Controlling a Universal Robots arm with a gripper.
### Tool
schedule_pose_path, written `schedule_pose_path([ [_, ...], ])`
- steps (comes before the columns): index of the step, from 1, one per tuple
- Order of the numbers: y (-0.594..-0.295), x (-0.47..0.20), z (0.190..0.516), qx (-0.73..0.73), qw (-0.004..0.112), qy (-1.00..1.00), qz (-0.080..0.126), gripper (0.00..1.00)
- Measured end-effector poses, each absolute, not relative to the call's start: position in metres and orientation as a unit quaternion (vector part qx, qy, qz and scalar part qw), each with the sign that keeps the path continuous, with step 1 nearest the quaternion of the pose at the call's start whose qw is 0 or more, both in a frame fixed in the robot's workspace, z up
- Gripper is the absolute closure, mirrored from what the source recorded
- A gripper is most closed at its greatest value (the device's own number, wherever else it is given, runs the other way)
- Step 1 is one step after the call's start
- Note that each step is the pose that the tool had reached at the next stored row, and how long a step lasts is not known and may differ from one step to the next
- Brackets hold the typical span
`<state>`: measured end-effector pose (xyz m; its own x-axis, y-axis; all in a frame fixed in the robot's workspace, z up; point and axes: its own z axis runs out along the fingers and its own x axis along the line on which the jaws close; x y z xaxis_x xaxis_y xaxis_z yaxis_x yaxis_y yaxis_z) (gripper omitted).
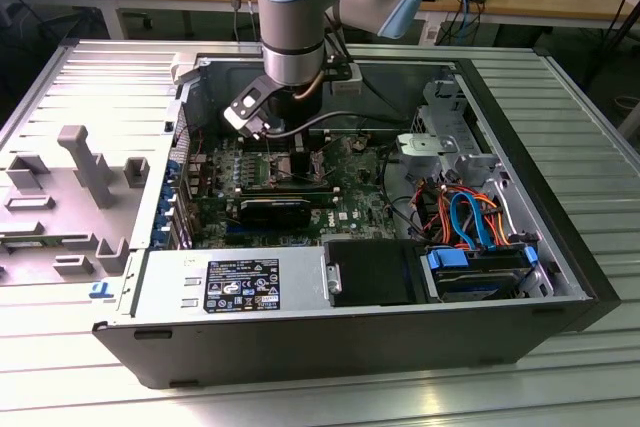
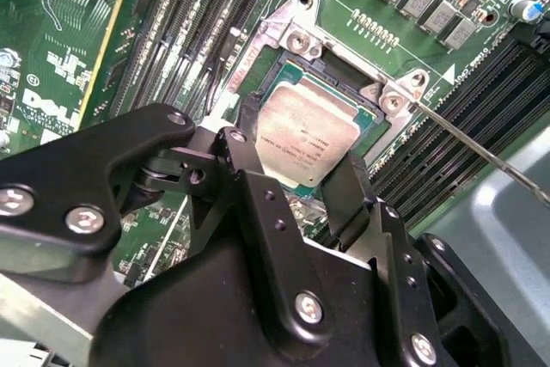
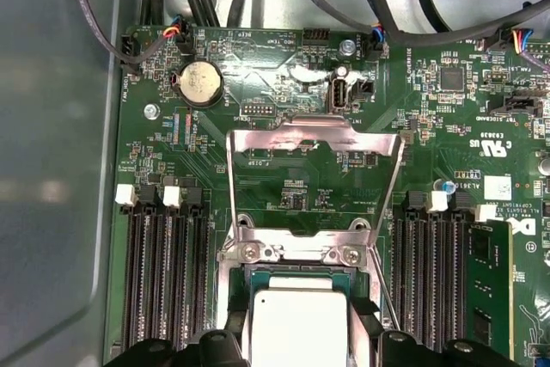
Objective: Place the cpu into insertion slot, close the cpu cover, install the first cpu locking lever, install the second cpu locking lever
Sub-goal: 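Place the cpu into insertion slot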
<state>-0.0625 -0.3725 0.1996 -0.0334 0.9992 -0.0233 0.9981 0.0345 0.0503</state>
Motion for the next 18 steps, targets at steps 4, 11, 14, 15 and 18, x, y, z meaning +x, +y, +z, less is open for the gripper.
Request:
schedule_pose_path([
  [4, -0.372, -0.0615, 0.199, 0.696, 0.026, 0.718, 0.01, 0.46],
  [11, -0.3714, -0.0609, 0.198, 0.697, 0.026, 0.717, 0.01, 0.38],
  [14, -0.3715, -0.061, 0.1982, 0.697, 0.026, 0.717, 0.01, 0.38],
  [15, -0.3716, -0.061, 0.1998, 0.697, 0.026, 0.717, 0.01, 0.38],
  [18, -0.3715, -0.061, 0.2069, 0.697, 0.026, 0.717, 0.01, 0.38],
])
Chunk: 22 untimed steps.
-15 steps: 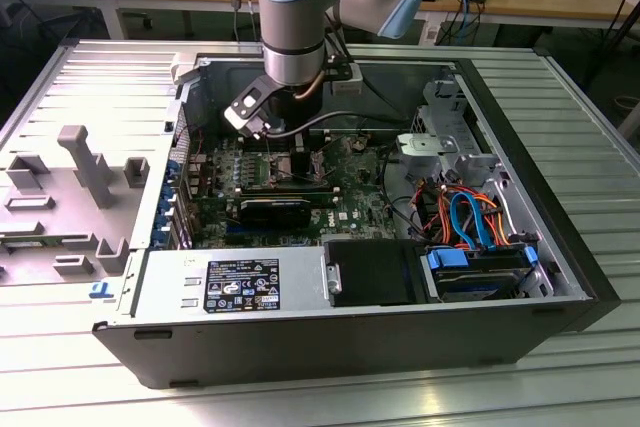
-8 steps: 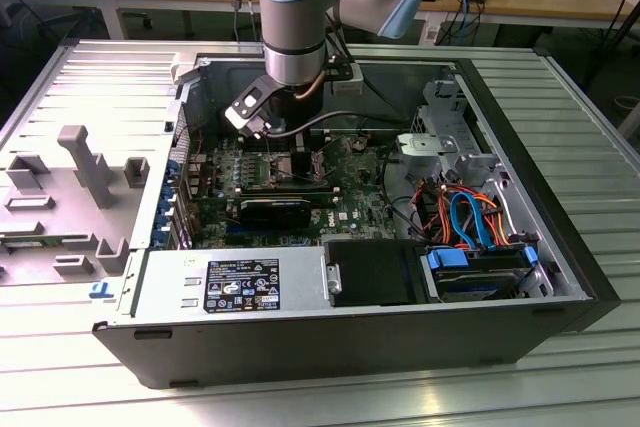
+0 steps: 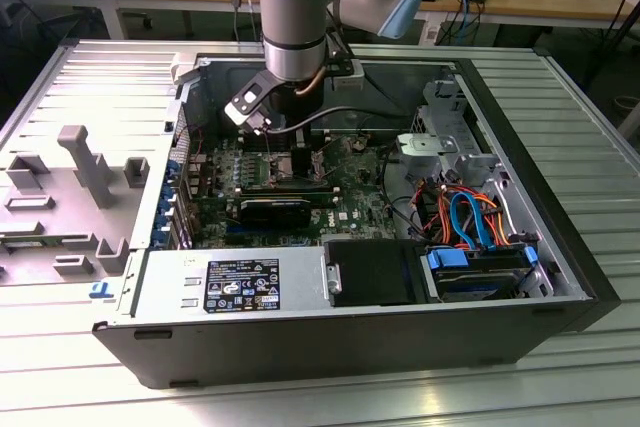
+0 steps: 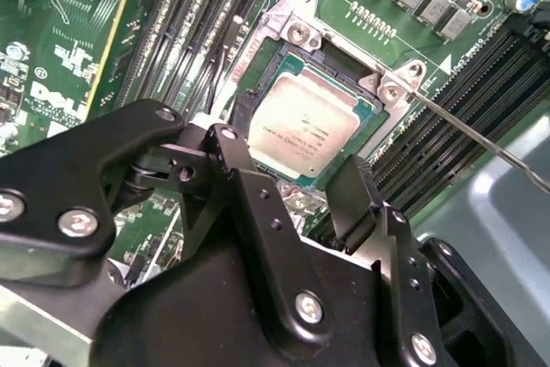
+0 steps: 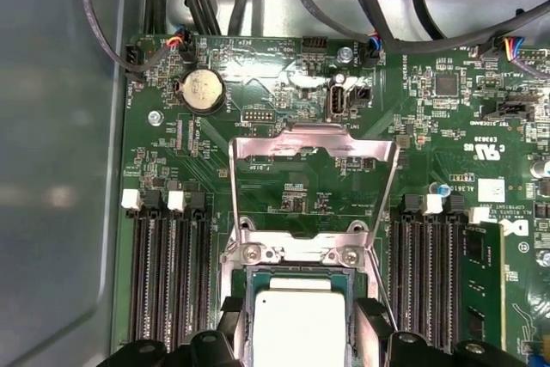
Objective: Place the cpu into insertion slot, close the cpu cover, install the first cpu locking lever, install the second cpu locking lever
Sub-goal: 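Place the cpu into insertion slot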
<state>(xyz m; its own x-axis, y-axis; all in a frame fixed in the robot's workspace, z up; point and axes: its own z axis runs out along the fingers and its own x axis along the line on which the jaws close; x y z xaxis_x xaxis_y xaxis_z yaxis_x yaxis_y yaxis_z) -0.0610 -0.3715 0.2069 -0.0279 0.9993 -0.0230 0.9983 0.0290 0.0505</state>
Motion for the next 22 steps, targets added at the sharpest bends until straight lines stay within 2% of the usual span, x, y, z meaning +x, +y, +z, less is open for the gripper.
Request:
schedule_pose_path([
  [2, -0.372, -0.061, 0.209, 0.697, 0.026, 0.717, 0.01, 0.38],
  [3, -0.372, -0.061, 0.211, 0.697, 0.026, 0.717, 0.01, 0.46],
  [4, -0.371, -0.061, 0.211, 0.697, 0.026, 0.717, 0.01, 0.46],
  [5, -0.371, -0.061, 0.211, 0.697, 0.026, 0.717, 0.01, 0.53],
  [6, -0.372, -0.061, 0.211, 0.697, 0.026, 0.717, 0.01, 0.64],
  [7, -0.372, -0.061, 0.211, 0.697, 0.026, 0.717, 0.01, 0.64],
  [8, -0.372, -0.061, 0.214, 0.697, 0.026, 0.717, 0.01, 0.71],
  [15, -0.371, -0.077, 0.216, 0.696, 0.025, 0.717, 0.011, 0.71],
  [16, -0.371, -0.078, 0.216, 0.696, 0.025, 0.717, 0.011, 0.73],
  [19, -0.372, -0.078, 0.216, 0.696, 0.024, 0.717, 0.01, 0.89],
  [22, -0.372, -0.077, 0.215, 0.696, 0.024, 0.717, 0.01, 0.89],
])
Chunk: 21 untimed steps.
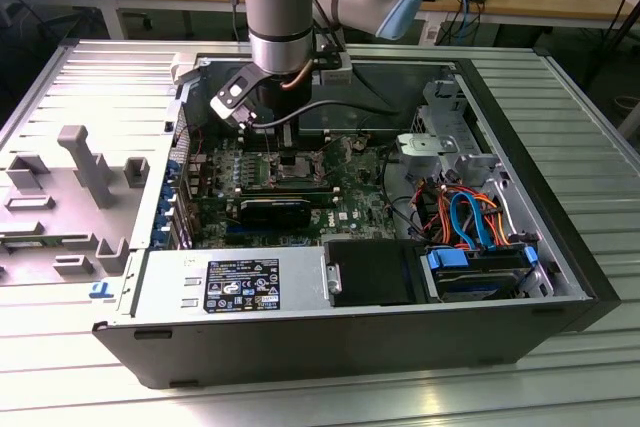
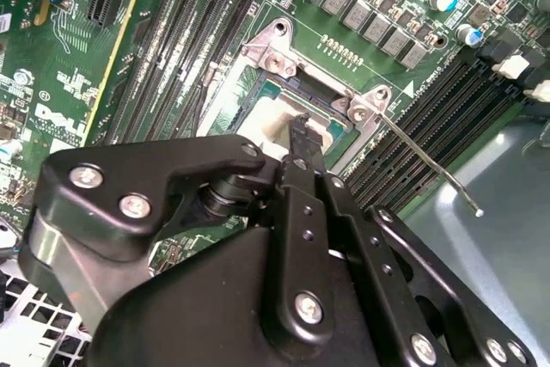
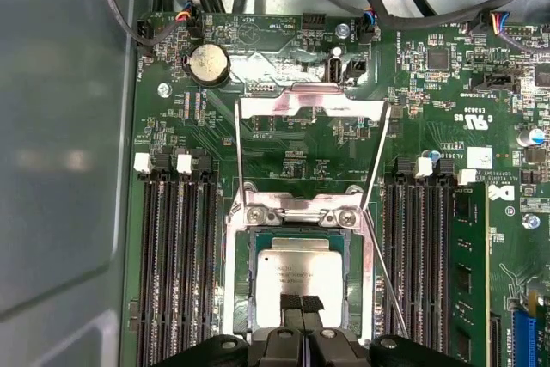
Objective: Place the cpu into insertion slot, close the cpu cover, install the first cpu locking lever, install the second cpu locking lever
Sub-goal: 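Place the cpu into insertion slot, then close the cpu cover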
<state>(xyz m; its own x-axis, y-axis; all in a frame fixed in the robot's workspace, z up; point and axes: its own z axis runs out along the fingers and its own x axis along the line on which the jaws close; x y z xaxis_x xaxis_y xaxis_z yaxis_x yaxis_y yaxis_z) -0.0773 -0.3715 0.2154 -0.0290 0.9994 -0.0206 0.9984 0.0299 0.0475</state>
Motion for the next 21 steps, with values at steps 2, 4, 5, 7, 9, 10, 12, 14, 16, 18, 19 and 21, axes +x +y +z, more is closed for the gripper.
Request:
schedule_pose_path([
  [2, -0.371, -0.072, 0.215, 0.696, 0.023, 0.717, 0.009, 0.89],
  [4, -0.371, -0.072, 0.215, 0.696, 0.023, 0.717, 0.009, 0.89],
  [5, -0.371, -0.072, 0.215, 0.696, 0.023, 0.717, 0.009, 0.89],
  [7, -0.371, -0.071, 0.215, 0.696, 0.023, 0.717, 0.009, 0.89],
  [9, -0.371, -0.071, 0.215, 0.696, 0.023, 0.717, 0.009, 0.89],
  [10, -0.371, -0.071, 0.215, 0.696, 0.023, 0.717, 0.009, 0.89],
  [12, -0.371, -0.071, 0.215, 0.696, 0.023, 0.717, 0.009, 0.89],
  [14, -0.371, -0.071, 0.215, 0.696, 0.023, 0.717, 0.009, 0.89],
  [16, -0.371, -0.071, 0.215, 0.696, 0.023, 0.717, 0.009, 0.89],
  [18, -0.371, -0.075, 0.215, 0.696, 0.023, 0.717, 0.009, 0.89],
  [19, -0.371, -0.078, 0.215, 0.696, 0.023, 0.717, 0.009, 0.89],
  [21, -0.371, -0.083, 0.215, 0.696, 0.022, 0.717, 0.01, 0.89],
])
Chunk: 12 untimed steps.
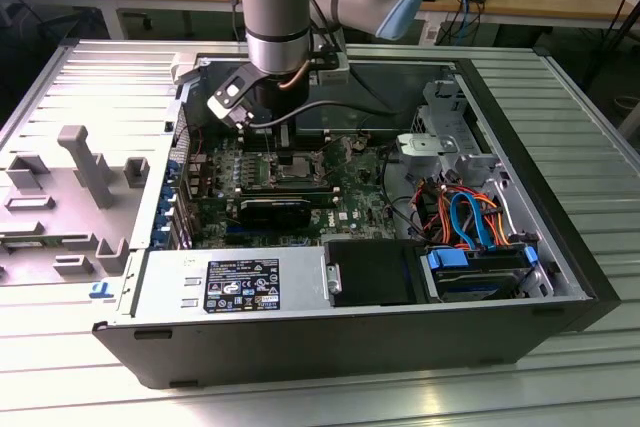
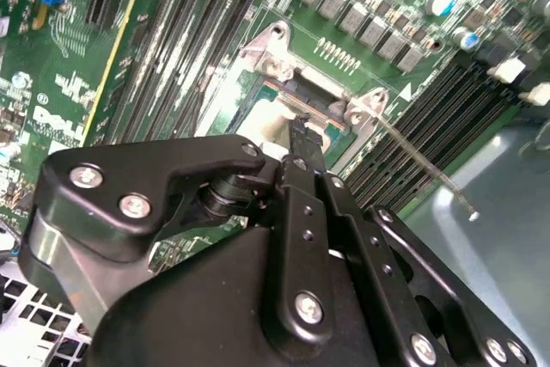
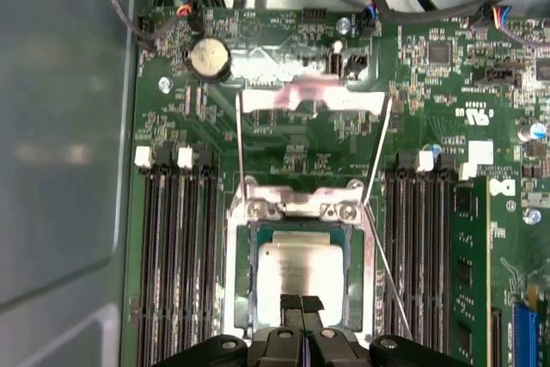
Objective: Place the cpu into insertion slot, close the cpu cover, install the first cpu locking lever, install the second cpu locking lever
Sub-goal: 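Close the cpu cover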
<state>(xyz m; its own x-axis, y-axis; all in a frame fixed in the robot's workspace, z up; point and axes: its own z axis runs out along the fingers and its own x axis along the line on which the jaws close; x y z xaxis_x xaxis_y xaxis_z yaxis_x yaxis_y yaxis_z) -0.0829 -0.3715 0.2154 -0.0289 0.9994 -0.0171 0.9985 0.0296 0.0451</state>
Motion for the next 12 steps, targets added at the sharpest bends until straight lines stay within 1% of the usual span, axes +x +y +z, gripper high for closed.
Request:
schedule_pose_path([
  [3, -0.3714, -0.0863, 0.2151, 0.697, 0.02, 0.717, 0.009, 0.89],
  [6, -0.3715, -0.0877, 0.214, 0.697, 0.011, 0.717, 0.001, 0.89],
  [12, -0.3718, -0.0889, 0.2093, 0.685, 0.007, 0.729, -0.002, 0.89],
])
